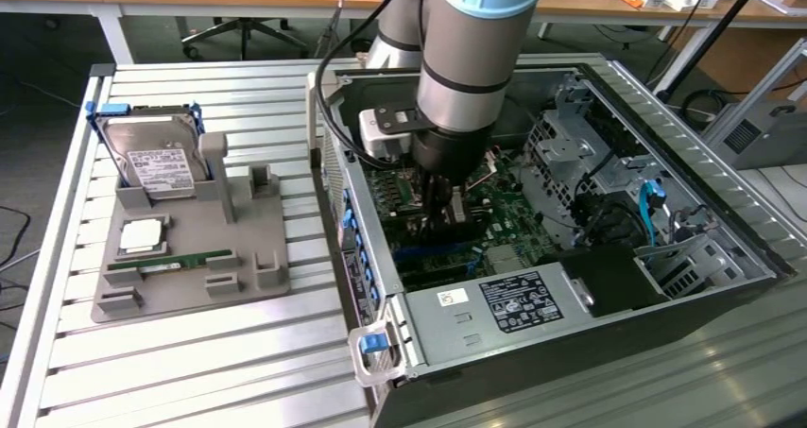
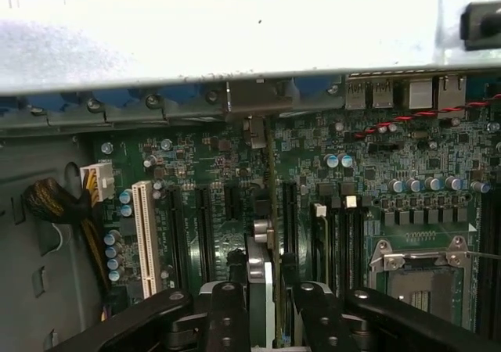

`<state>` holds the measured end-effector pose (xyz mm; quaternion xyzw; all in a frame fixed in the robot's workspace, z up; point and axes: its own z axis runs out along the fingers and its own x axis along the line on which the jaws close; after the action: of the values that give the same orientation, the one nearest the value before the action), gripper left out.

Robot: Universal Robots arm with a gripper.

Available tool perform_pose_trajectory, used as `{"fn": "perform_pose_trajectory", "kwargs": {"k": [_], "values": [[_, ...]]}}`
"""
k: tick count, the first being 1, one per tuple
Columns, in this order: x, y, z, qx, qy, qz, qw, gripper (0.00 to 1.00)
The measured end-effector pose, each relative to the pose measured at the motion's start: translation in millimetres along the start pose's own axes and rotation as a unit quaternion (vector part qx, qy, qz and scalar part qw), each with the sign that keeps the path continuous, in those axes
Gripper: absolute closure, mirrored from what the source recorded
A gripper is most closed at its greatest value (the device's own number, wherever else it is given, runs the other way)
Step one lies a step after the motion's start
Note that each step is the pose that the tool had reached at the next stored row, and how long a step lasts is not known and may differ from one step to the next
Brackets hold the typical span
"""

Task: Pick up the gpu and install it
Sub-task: 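Insert the gpu into the slot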

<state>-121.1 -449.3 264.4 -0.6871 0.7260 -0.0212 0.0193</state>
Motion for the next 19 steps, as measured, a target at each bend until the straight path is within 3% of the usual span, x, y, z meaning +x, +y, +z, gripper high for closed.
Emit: {"fn": "perform_pose_trajectory", "kwargs": {"k": [2, 3, 9, 19], "values": [[2.9, -0.1, 0.0, -0.0004, -0.0077, 0.000, 1.0000, 0.73], [2.9, 0.0, -0.1, -0.0005, -0.0096, 0.001, 1.0000, 0.73], [3.1, 0.0, 1.0, -0.0007, -0.0124, 0.001, 0.9999, 0.73], [3.7, 0.1, 4.6, -0.0007, -0.0128, 0.001, 0.9999, 0.73]]}}
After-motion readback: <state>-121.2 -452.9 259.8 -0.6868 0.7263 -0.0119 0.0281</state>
